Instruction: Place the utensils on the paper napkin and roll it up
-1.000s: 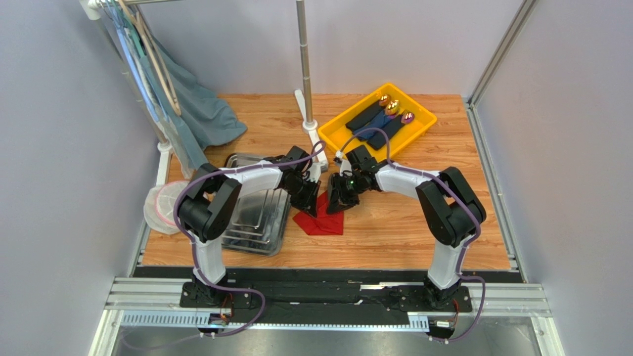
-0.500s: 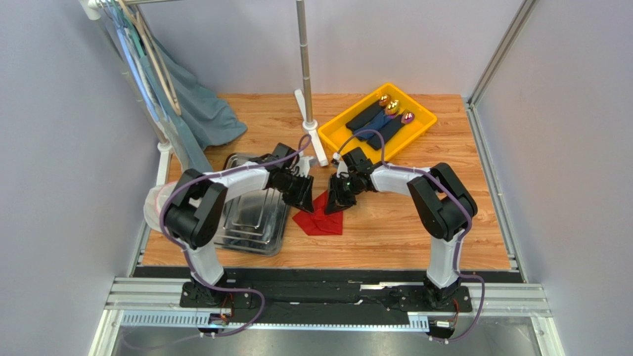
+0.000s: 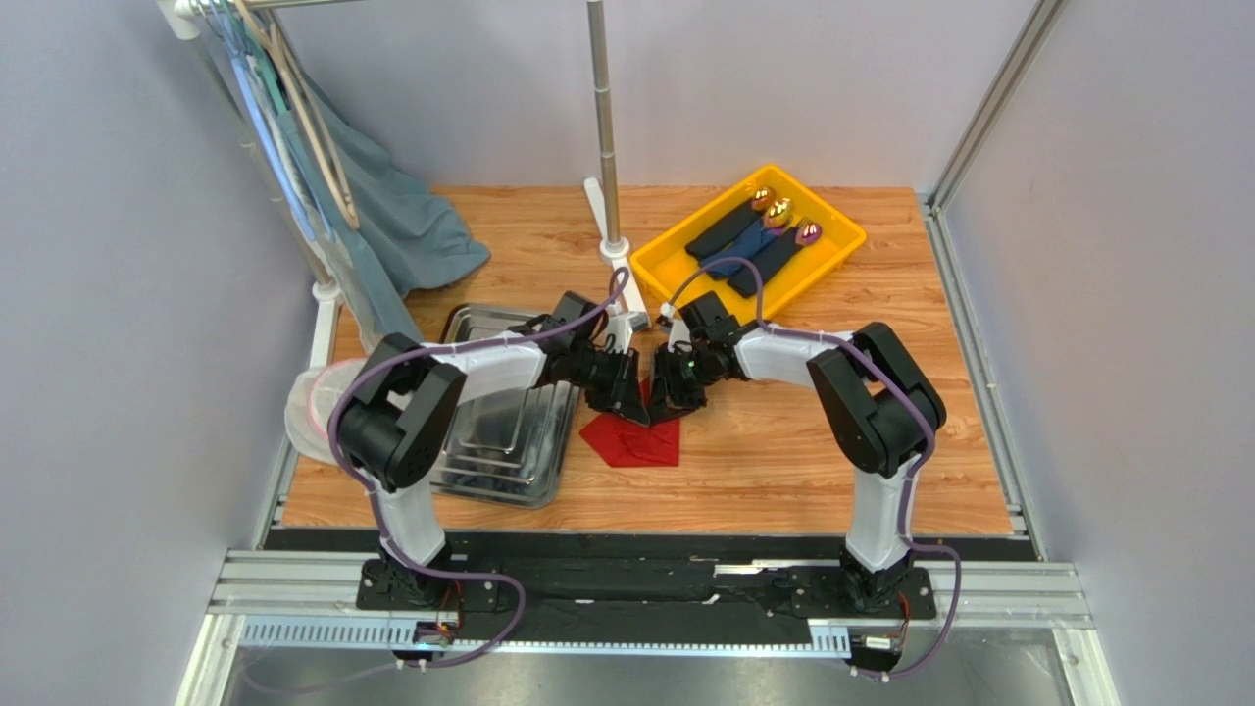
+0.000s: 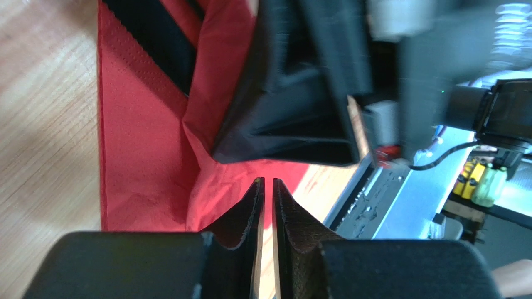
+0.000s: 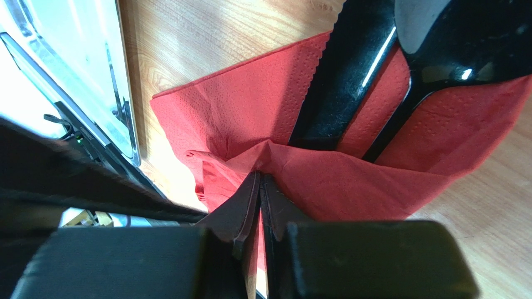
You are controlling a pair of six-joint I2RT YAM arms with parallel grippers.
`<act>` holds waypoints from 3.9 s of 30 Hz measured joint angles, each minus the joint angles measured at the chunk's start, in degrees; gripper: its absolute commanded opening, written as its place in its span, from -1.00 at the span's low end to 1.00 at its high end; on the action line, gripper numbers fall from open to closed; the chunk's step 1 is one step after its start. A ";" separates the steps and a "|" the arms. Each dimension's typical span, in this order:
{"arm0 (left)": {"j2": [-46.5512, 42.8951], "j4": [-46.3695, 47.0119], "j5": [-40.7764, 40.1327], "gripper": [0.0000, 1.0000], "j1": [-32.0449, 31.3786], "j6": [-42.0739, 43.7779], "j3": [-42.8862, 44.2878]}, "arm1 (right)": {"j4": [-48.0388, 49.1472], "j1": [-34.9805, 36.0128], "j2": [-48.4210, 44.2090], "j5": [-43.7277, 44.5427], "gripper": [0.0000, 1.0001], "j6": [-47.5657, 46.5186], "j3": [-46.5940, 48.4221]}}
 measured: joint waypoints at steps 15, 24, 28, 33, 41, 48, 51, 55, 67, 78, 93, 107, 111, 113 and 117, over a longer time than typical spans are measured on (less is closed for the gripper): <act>5.79 6.03 -0.72 -0.95 -0.81 -5.53 -2.25 | -0.07 -0.37 0.02 -0.72 -0.84 1.73 -0.07; 6.75 4.74 -0.50 -1.00 -0.83 -6.14 -1.01 | -3.23 -0.87 -1.97 1.22 -0.82 2.10 1.29; 6.78 4.28 -0.63 -1.00 -0.83 -6.10 -0.74 | -5.64 -0.90 -4.81 3.61 -0.83 -0.20 4.09; 6.78 3.98 -0.83 -1.00 -0.83 -6.08 -0.59 | -6.88 -0.83 -6.03 5.31 -0.83 -2.27 5.92; 6.84 3.26 -1.07 -1.00 -0.85 -5.88 -0.13 | -8.41 0.22 -5.27 6.36 -0.83 -2.99 5.92; 6.91 2.91 -1.20 -0.99 -0.90 -5.86 0.07 | -7.69 0.96 -1.31 8.00 -0.84 -3.21 5.77; 6.91 2.80 -1.29 -0.92 -0.90 -5.88 0.15 | -7.10 1.27 0.48 8.37 -0.85 -3.26 5.42; 6.64 2.84 -1.57 -0.71 -0.85 -5.81 0.02 | -6.82 1.62 0.55 8.76 -0.86 -3.82 5.44; 2.01 5.70 -2.58 -0.65 -1.36 -6.40 -3.06 | -6.16 1.88 1.01 8.20 -0.88 -4.33 5.79; 6.38 7.50 -0.35 -0.90 -0.76 -9.62 -2.58 | -6.62 1.31 1.84 7.06 -0.80 -4.31 7.06; 7.02 7.82 1.01 -0.88 -0.02 -10.08 -2.54 | -12.04 -3.10 -6.12 5.73 0.33 -4.98 11.76; 7.08 7.52 1.05 -0.88 0.00 -10.03 -2.34 | -10.60 -2.14 -5.01 2.67 -1.00 -3.56 7.32; 7.13 7.52 1.05 -0.88 0.00 -10.01 -2.32 | -8.74 -1.79 -2.45 2.01 -1.00 -2.23 7.30; 7.17 7.50 1.09 -0.88 0.00 -10.01 -2.27 | -8.28 -1.66 -1.38 1.88 -1.00 -1.95 7.30; 7.19 7.41 1.11 -0.87 0.00 -10.01 -2.21 | -7.58 -1.03 0.39 1.90 -1.00 -1.81 7.34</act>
